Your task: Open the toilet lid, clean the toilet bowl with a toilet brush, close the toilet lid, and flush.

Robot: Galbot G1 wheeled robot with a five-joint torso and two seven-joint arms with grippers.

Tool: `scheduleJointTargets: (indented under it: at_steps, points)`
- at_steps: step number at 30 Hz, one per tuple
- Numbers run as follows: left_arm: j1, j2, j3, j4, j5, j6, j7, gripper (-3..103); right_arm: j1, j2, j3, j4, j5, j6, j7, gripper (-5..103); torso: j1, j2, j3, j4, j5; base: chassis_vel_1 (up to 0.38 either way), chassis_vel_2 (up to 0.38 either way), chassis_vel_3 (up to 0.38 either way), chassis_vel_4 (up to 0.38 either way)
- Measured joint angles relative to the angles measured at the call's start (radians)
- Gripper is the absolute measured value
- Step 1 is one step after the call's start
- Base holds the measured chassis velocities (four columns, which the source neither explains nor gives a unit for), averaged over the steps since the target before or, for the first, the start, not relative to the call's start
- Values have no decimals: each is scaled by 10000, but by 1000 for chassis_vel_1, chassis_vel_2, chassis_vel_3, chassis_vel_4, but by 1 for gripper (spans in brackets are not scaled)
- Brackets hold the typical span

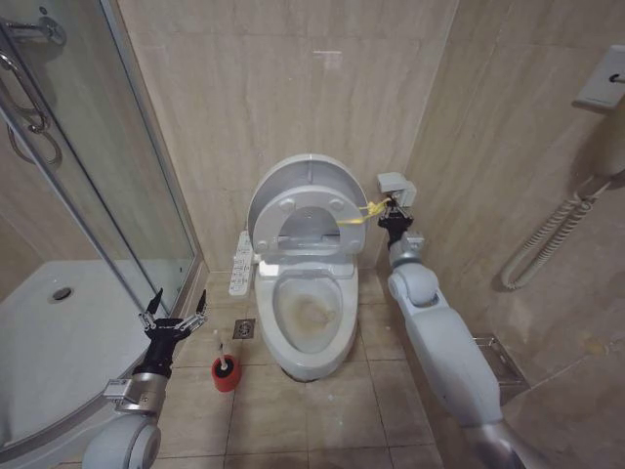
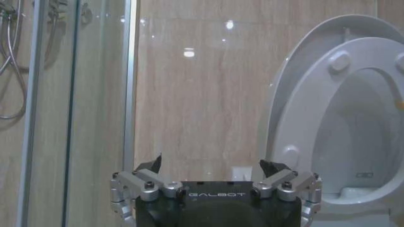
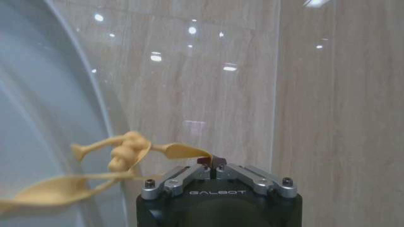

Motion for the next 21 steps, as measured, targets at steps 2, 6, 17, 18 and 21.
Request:
scheduleJointTargets:
  at_steps: [2,6,17,18,21]
  points:
    - [0,0,0,0,0,0,-1,100,330,63,-145,-387,0,12,-4,1,0,0,0,1,0,0,0,0,0]
    - [0,0,0,0,0,0,0,100,910,235,-369,-1001,-10,17,-1,1,0,0,0,2,1,0,0,0,0]
    - [0,0,0,0,0,0,-1,100,2580,576,-856,-2583,-305,185,-3,1,1,-1,1,4,1,0,0,0,0]
    - [0,0,0,0,0,0,-1,100,2580,576,-856,-2583,-305,185,-3,1,1,-1,1,4,1,0,0,0,0]
    - [0,0,0,0,0,0,-1,100,3103,714,-971,-3106,-425,233,-11,1,0,0,0,5,1,0,0,0,0]
